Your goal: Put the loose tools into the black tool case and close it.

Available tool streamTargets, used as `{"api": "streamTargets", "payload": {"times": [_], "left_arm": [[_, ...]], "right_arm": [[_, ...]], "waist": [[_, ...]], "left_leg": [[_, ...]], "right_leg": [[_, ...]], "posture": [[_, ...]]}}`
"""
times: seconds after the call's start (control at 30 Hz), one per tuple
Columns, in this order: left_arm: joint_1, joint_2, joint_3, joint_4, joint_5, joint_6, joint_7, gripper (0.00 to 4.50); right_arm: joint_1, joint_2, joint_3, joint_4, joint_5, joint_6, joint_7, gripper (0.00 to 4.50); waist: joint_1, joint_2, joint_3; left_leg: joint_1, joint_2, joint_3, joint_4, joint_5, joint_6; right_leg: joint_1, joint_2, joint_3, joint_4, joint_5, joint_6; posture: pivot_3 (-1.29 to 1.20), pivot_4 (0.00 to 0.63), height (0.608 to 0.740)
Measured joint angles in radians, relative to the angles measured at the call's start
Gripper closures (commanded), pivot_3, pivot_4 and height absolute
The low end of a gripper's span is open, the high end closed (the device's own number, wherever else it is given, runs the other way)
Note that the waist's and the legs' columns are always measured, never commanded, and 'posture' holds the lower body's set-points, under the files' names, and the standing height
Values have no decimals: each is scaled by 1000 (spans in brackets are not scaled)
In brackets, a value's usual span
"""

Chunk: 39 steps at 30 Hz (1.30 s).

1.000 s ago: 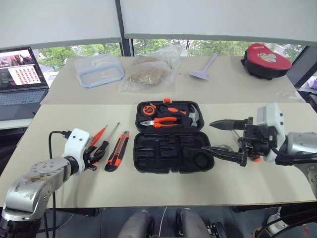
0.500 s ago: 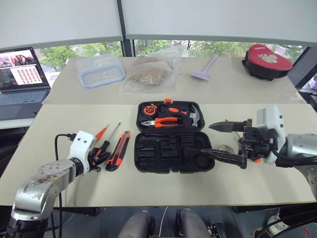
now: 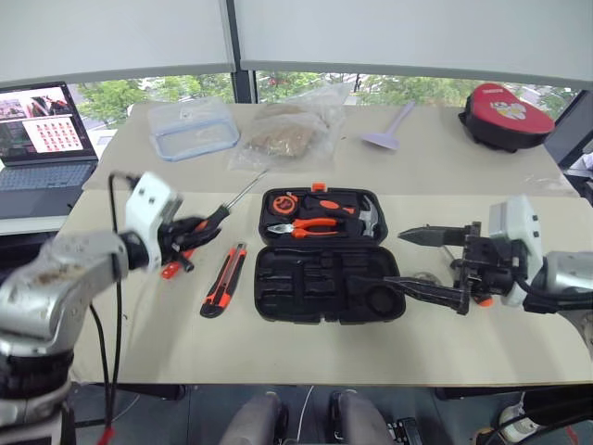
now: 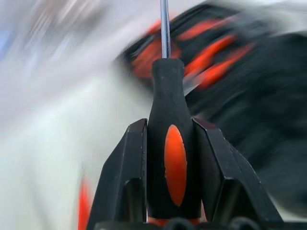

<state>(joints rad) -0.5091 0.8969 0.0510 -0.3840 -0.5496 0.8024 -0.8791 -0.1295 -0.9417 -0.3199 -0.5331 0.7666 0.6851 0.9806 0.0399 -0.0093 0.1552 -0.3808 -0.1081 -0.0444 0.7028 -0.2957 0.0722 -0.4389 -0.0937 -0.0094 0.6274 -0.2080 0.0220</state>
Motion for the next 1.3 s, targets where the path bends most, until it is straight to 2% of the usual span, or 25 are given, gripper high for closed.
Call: {"api": "streamTargets", "payload": {"times": [0.1,0.17,0.33,0.53,0.77,1.3], "left_arm": [[-113,5,-240,124,137,-205,-217,3620],[-169,-43,-355,234,231,-303,-285,3620],[-307,-217,-503,500,408,-451,-303,3620],[-366,-333,-534,679,511,-546,-288,3620],[-378,-363,-525,747,555,-646,-306,3620],[-319,-359,-501,627,585,-535,-330,3620]], "right_arm": [[25,-19,-9,17,-20,1,-4,0],[32,-19,-9,27,-44,0,-21,0],[44,-8,-15,23,-62,0,-71,0],[111,-5,-60,-17,-57,1,-98,0],[142,7,-87,-43,-54,2,-138,0],[161,7,-97,-48,-55,2,-151,0]], "waist": [[-2,0,0],[-6,0,0],[-2,0,0],[-3,0,0],[-2,0,0],[0,0,0]], "left_leg": [[0,0,0,0,2,3],[-1,1,0,0,4,6],[-7,1,-1,3,4,7],[-10,1,-1,8,4,8],[-10,1,-1,9,4,8],[-10,1,-1,10,4,9]], "right_leg": [[0,0,0,0,0,0],[0,1,0,0,0,0],[-4,0,-1,0,0,0],[-7,1,-1,2,0,1],[-6,1,0,3,0,1],[-5,1,-1,3,1,2]], "posture": [[0,150,722],[0,150,722],[0,150,722],[0,150,722],[0,150,722],[0,150,722]]}}
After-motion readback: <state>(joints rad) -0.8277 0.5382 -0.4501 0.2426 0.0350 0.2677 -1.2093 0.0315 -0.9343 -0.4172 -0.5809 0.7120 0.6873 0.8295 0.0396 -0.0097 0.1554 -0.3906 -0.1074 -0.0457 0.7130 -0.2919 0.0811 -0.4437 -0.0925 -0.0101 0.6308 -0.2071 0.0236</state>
